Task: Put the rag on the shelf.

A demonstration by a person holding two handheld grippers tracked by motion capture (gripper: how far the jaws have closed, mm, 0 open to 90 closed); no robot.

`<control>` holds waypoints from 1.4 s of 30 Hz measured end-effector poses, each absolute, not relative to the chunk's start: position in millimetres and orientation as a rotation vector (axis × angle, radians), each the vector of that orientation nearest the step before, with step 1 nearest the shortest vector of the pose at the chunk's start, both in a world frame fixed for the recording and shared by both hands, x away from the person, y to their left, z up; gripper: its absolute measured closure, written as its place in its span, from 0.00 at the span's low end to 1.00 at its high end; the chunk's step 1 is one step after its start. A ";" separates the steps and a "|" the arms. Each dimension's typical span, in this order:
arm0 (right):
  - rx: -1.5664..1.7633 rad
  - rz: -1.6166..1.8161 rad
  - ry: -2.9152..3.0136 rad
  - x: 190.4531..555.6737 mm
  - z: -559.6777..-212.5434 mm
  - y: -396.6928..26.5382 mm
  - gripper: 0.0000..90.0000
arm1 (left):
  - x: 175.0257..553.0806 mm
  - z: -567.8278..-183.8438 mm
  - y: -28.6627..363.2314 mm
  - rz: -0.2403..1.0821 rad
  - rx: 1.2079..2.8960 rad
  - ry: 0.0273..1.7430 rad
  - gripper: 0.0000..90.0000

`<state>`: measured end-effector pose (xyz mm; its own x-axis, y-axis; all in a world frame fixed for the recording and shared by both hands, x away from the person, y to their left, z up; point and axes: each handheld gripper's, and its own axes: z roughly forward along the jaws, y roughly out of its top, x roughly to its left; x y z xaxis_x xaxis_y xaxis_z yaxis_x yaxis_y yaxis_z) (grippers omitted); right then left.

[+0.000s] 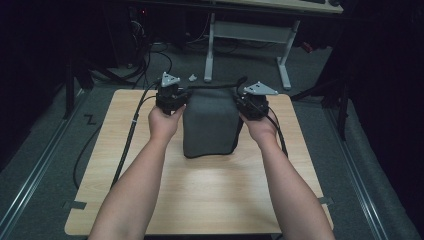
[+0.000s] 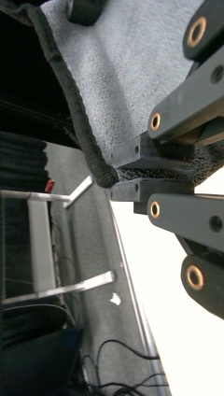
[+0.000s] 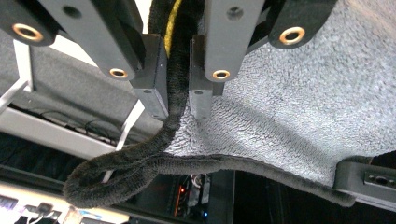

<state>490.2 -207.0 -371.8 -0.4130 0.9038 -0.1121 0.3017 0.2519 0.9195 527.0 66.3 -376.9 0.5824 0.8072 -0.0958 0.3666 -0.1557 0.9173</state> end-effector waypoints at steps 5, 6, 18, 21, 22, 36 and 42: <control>1.123 1.151 1.880 492.5 -381.5 -209.0 0.90 | 527.9 -390.0 68.0 0.477 1.768 0.987 0.94; 1.122 1.153 1.884 492.9 -382.8 -209.2 0.90 | 528.0 -392.4 69.2 0.470 1.770 0.990 0.93; 1.158 1.185 1.904 492.6 -395.7 -211.0 0.90 | 529.1 -411.1 75.7 0.383 1.766 1.022 0.93; 1.162 1.206 1.906 492.9 -397.5 -214.2 0.90 | 528.5 -415.0 75.8 0.373 1.772 1.019 0.93; 1.167 1.217 1.905 492.7 -398.2 -214.7 0.90 | 528.2 -416.1 76.1 0.368 1.775 1.019 0.93; 1.156 1.238 1.918 491.1 -403.1 -220.3 0.90 | 527.6 -426.5 76.1 0.335 1.790 1.016 0.93; 1.173 1.275 1.928 493.3 -405.0 -223.0 0.90 | 527.7 -428.5 77.4 0.328 1.797 1.014 0.94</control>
